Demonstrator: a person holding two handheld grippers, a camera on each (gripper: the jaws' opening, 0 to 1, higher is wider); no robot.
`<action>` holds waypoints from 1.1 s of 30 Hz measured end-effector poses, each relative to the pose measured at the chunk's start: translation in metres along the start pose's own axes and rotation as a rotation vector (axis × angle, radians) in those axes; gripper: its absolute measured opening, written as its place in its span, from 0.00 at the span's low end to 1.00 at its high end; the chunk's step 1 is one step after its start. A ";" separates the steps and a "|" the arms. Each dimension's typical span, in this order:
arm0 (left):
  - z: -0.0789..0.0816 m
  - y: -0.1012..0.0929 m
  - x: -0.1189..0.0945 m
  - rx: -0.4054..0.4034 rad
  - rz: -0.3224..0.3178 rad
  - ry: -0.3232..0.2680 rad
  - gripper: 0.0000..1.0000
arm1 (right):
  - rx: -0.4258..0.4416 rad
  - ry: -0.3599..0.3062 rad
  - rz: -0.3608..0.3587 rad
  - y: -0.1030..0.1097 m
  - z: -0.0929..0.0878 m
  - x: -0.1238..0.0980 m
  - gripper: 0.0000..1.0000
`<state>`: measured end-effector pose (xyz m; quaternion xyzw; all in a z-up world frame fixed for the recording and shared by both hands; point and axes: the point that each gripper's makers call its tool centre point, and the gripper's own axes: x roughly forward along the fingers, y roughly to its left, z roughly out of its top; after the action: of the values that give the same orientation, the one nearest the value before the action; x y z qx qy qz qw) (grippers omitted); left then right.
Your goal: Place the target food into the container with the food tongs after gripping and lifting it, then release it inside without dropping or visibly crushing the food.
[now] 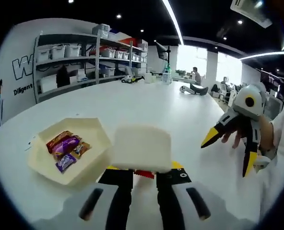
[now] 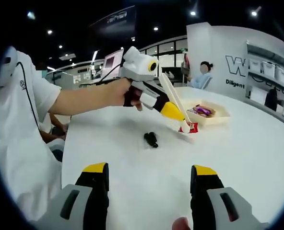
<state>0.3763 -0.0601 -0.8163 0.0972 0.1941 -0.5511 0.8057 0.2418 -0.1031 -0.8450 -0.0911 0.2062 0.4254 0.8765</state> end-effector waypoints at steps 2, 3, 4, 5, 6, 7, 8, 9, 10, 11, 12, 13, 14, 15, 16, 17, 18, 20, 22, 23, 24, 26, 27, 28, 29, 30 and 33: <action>0.002 0.001 -0.005 0.007 -0.007 0.003 0.16 | -0.001 0.000 0.001 0.000 0.000 0.000 0.66; 0.004 0.003 -0.009 0.010 -0.015 0.003 0.16 | -0.002 0.000 0.002 0.000 0.001 0.001 0.66; 0.006 0.005 -0.012 0.009 -0.020 0.003 0.16 | -0.003 0.000 0.002 0.000 0.002 0.001 0.66; 0.008 0.006 -0.014 0.008 -0.025 0.002 0.16 | -0.004 0.000 0.003 0.000 0.002 0.001 0.66; 0.010 0.008 -0.017 0.007 -0.026 -0.001 0.16 | -0.004 0.000 0.003 0.000 0.002 0.001 0.66; 0.012 0.010 -0.021 0.010 -0.033 -0.002 0.16 | -0.006 0.000 0.004 0.000 0.003 0.001 0.66; 0.013 0.011 -0.022 0.011 -0.035 -0.001 0.16 | -0.007 0.000 0.004 0.000 0.003 0.002 0.66; 0.014 0.014 -0.025 0.017 -0.035 0.003 0.17 | -0.008 0.001 0.005 0.001 0.004 0.002 0.66; 0.016 0.017 -0.028 0.025 -0.039 0.007 0.17 | -0.009 0.001 0.006 0.001 0.004 0.002 0.66; 0.017 0.019 -0.030 0.026 -0.042 0.010 0.17 | -0.010 0.002 0.006 0.001 0.004 0.002 0.66; 0.017 0.020 -0.031 0.027 -0.042 0.011 0.17 | -0.010 0.002 0.006 0.001 0.004 0.002 0.66; 0.019 0.025 -0.035 0.032 -0.039 0.013 0.17 | -0.010 -0.001 0.006 0.001 0.006 0.003 0.66; 0.020 0.030 -0.037 0.033 -0.040 0.014 0.17 | -0.011 -0.001 0.006 0.000 0.006 0.003 0.66; 0.022 0.032 -0.040 0.036 -0.044 0.012 0.17 | -0.011 -0.001 0.007 0.001 0.006 0.003 0.66; 0.022 0.034 -0.040 0.039 -0.044 0.015 0.17 | -0.011 -0.001 0.007 0.001 0.006 0.003 0.66; 0.022 0.037 -0.042 0.048 -0.042 0.023 0.17 | -0.011 0.000 0.007 0.001 0.005 0.003 0.66; 0.023 0.039 -0.043 0.046 -0.045 0.025 0.17 | -0.011 0.001 0.007 0.001 0.005 0.004 0.66; 0.024 0.042 -0.043 0.055 -0.048 0.034 0.17 | -0.012 0.002 0.010 0.002 0.005 0.004 0.66; 0.026 0.045 -0.041 0.067 -0.054 0.042 0.17 | -0.013 0.005 0.010 0.002 0.004 0.004 0.66; 0.027 0.047 -0.041 0.067 -0.056 0.044 0.17 | -0.012 0.004 0.010 0.002 0.005 0.004 0.66; 0.027 0.049 -0.040 0.074 -0.053 0.047 0.17 | -0.012 0.003 0.009 0.001 0.005 0.004 0.66; 0.028 0.054 -0.038 0.073 -0.052 0.054 0.17 | -0.010 -0.001 0.009 0.001 0.006 0.004 0.66; 0.028 0.056 -0.037 0.073 -0.053 0.053 0.17 | -0.010 -0.001 0.010 0.001 0.006 0.004 0.66; 0.030 0.059 -0.036 0.071 -0.056 0.053 0.17 | -0.012 0.001 0.009 0.001 0.006 0.004 0.66; 0.030 0.061 -0.035 0.077 -0.053 0.056 0.17 | -0.013 0.002 0.010 0.001 0.005 0.004 0.66; 0.030 0.062 -0.034 0.079 -0.053 0.057 0.17 | -0.012 0.002 0.010 0.001 0.005 0.004 0.66; 0.031 0.069 -0.032 0.081 -0.058 0.058 0.17 | -0.012 0.004 0.010 0.000 0.004 0.004 0.66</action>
<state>0.4364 -0.0184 -0.7786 0.1398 0.1978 -0.5787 0.7788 0.2450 -0.0992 -0.8435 -0.0964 0.2060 0.4310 0.8732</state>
